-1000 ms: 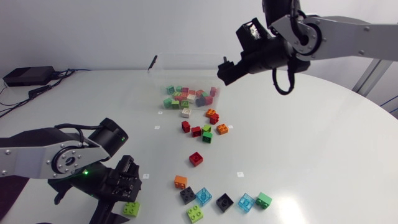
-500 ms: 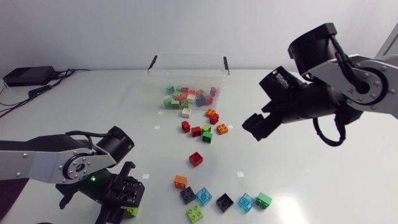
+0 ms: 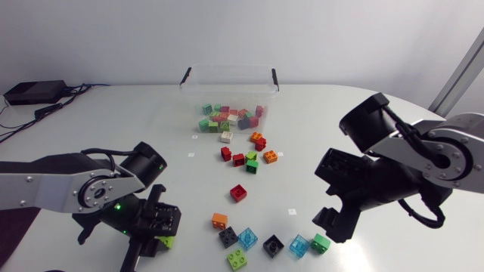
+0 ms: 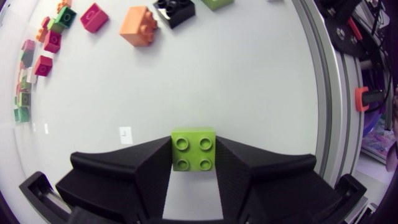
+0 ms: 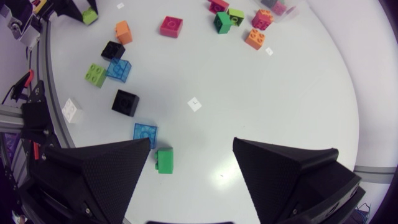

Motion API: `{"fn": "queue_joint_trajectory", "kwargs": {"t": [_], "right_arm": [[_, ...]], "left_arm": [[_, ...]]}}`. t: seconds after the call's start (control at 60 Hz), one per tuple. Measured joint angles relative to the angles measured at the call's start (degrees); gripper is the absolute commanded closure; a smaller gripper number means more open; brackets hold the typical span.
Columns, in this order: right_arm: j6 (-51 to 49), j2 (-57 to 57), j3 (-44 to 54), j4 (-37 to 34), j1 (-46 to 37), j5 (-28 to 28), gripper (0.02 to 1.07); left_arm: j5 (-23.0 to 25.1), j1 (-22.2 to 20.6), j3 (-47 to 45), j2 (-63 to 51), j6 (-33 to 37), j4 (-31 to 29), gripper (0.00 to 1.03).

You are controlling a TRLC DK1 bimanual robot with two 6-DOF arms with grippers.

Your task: Place the duplo bricks in the container

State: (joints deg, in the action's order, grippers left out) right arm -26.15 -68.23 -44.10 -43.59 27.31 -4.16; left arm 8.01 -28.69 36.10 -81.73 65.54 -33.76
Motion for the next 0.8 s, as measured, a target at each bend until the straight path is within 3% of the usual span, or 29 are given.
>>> {"fn": "queue_joint_trajectory", "kwargs": {"t": [0.483, 0.6, 0.8], "right_arm": [[-1.55, -5.86, 7.34, 2.21, 2.43, 1.49, 0.18], [-1.55, -7.74, 8.31, 4.31, 3.39, 1.51, 0.24], [-1.55, -12.68, 9.46, 10.19, 3.78, 1.51, 0.48]], "left_arm": [[0.04, 1.97, 13.99, 0.26, -8.98, 3.85, 0.80], [0.39, 2.29, 16.55, 0.24, -12.26, 6.71, 0.80], [1.16, 3.32, 22.16, -1.33, -17.46, 10.10, 0.80]]}}
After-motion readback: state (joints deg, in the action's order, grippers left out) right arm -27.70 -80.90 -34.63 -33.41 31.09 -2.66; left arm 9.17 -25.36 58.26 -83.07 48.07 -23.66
